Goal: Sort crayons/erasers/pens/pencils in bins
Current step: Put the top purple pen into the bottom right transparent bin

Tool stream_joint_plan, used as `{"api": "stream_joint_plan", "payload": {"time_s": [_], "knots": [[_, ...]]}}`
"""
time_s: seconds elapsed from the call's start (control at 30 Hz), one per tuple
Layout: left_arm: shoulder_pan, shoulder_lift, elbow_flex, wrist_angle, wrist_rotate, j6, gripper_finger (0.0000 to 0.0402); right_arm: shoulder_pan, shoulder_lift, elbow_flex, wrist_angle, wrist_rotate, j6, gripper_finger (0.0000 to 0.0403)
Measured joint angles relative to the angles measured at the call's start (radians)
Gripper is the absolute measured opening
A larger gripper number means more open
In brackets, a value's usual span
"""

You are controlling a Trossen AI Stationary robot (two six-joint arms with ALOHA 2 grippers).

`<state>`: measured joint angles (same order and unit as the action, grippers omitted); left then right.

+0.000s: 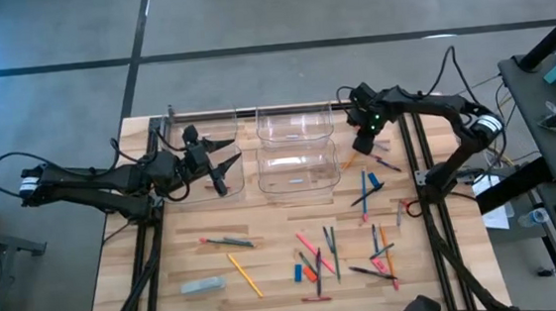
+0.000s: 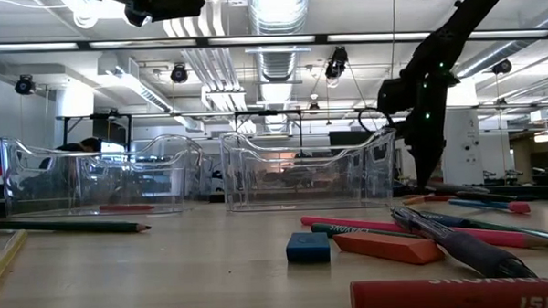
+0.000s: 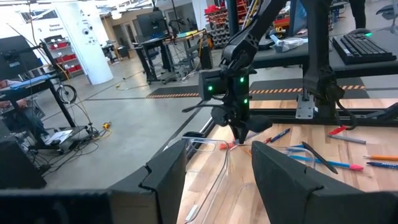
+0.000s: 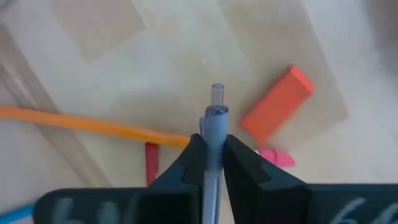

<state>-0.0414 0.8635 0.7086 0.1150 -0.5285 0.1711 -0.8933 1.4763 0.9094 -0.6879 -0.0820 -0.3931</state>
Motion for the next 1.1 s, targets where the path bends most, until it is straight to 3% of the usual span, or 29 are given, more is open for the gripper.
{"api": "stream_joint_plan", "payload": {"time_s": [0.27, 0.47, 0.57, 0.83, 1.1], "knots": [[0.000, 0.000, -0.001, -0.001, 0.000, 0.000, 0.0166, 0.012, -0.196, 0.066, -0.084, 0.024, 0.063, 0.0027], [0.000, 0.000, -0.001, -0.001, 0.000, 0.000, 0.0166, 0.090, -0.335, 0.179, -0.065, -0.114, 0.153, 0.0027], [0.000, 0.000, -0.002, -0.001, 0.000, 0.000, 0.0166, 0.169, -0.365, 0.235, -0.029, -0.135, 0.209, 0.0027], [0.000, 0.000, -0.002, -0.001, 0.000, -0.001, 0.0166, 0.411, -0.300, 0.329, 0.125, -0.136, 0.237, 0.0027], [0.000, 0.000, -0.002, -0.013, 0.000, -0.002, 0.0166, 0.500, -0.153, 0.334, 0.295, -0.136, 0.237, 0.0027]]}}
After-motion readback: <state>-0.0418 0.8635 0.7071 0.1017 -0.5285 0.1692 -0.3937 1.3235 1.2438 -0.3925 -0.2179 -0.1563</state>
